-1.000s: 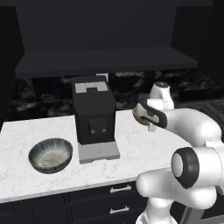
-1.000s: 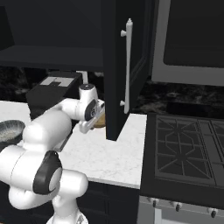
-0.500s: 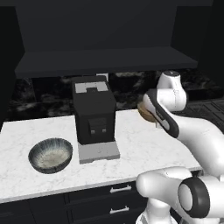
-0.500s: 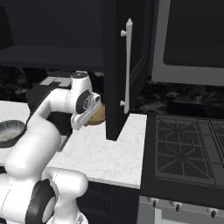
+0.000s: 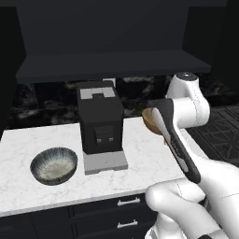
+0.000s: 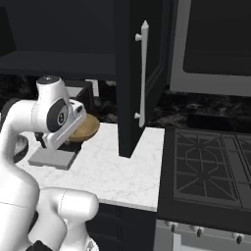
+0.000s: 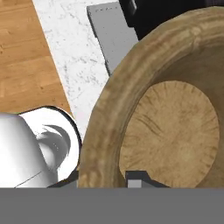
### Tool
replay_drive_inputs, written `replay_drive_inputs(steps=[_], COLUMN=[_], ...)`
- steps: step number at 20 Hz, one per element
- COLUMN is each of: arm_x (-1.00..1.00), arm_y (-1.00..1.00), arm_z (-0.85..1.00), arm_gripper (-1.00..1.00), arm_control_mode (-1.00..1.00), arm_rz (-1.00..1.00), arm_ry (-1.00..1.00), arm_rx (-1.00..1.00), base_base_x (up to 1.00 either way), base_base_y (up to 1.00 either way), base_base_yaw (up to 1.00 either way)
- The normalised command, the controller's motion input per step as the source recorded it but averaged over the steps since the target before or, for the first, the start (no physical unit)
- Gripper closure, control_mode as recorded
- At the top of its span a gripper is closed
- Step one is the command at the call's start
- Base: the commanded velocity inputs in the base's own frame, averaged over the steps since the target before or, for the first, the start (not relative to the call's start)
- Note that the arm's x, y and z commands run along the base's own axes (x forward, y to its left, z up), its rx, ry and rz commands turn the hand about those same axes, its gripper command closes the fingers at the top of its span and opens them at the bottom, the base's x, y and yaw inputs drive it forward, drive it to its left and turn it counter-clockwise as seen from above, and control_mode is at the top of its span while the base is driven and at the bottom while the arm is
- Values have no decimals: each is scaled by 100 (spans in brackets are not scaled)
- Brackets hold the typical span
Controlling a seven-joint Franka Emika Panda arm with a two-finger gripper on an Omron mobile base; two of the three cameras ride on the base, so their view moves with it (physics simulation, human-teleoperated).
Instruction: Pick up the bowls on the counter and stack them on top of one another in the open cabinet. Place the smaller bowl on top of the larger bowl.
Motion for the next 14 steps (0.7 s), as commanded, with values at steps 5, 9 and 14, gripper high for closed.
replay_drive_inputs(steps=[5, 9, 14], arm_x=[-100, -84, -49], arm_y=[46, 59, 89], arm_z=[22, 0, -5], arm_gripper=[100, 100, 100], arm_control_mode=[-100, -100, -100], arm_rz=[0, 10, 16], arm_ry=[-15, -12, -5], arm_rx=[0, 0, 0], base_base_x=[0, 0, 0], base_base_y=[0, 0, 0], base_base_yaw=[0, 0, 0])
